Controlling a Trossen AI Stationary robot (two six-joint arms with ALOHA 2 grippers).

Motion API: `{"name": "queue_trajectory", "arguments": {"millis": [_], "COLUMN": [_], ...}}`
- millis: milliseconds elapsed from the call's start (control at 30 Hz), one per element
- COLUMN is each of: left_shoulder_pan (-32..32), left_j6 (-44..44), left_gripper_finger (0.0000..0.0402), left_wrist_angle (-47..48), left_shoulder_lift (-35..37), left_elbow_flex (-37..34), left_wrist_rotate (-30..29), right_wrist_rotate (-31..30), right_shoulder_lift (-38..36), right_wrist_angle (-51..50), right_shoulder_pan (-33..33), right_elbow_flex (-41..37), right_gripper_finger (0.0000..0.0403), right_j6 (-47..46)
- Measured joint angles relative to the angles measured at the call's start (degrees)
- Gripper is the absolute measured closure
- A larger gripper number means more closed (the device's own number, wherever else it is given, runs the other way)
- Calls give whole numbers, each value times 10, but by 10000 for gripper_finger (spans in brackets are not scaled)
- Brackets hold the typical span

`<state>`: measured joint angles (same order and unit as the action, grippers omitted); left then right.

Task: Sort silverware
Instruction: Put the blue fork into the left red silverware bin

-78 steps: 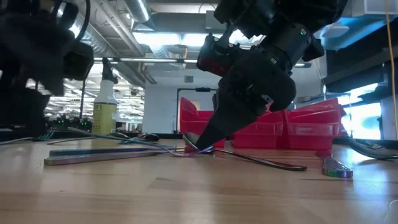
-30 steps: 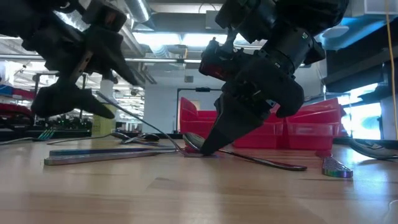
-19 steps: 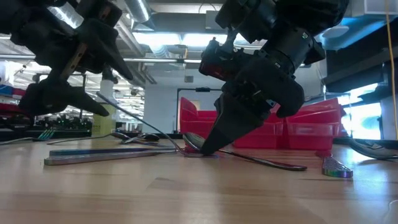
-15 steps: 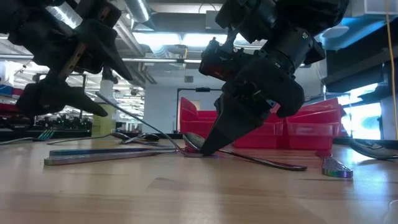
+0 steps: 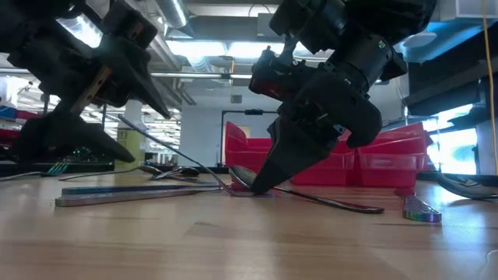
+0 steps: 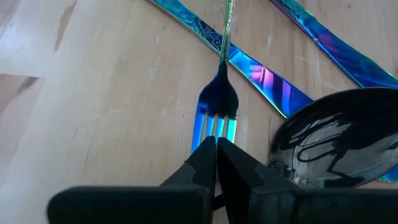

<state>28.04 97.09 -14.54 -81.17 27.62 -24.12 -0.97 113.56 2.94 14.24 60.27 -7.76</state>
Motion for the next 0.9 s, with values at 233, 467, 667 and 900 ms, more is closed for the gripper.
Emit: {"name": "queue_trajectory", "arguments": {"millis": [233,467,667,900], "left_shoulder_pan": [-4,-4,-4,-3], "left_j6": [-4,-18,-25,-39], "left_gripper_finger": [190,275,329,353], "left_wrist_angle": [-10,-23,-30,-51], "left_shoulder_lift": [0,0,0,0], "left_elbow_flex": [0,0,0,0], "left_wrist_rotate": [0,0,-7,-7], "right_wrist_rotate": [0,-1,-8,-20], "right_shoulder_lift": [0,0,0,0], "right_wrist_angle": [1,0,0,0], "right_shoulder_pan": [0,0,0,0], "right_elbow_flex": [0,0,0,0], "right_gripper_finger": [403,403,403,403], "right_j6": [6,8,12,13]}}
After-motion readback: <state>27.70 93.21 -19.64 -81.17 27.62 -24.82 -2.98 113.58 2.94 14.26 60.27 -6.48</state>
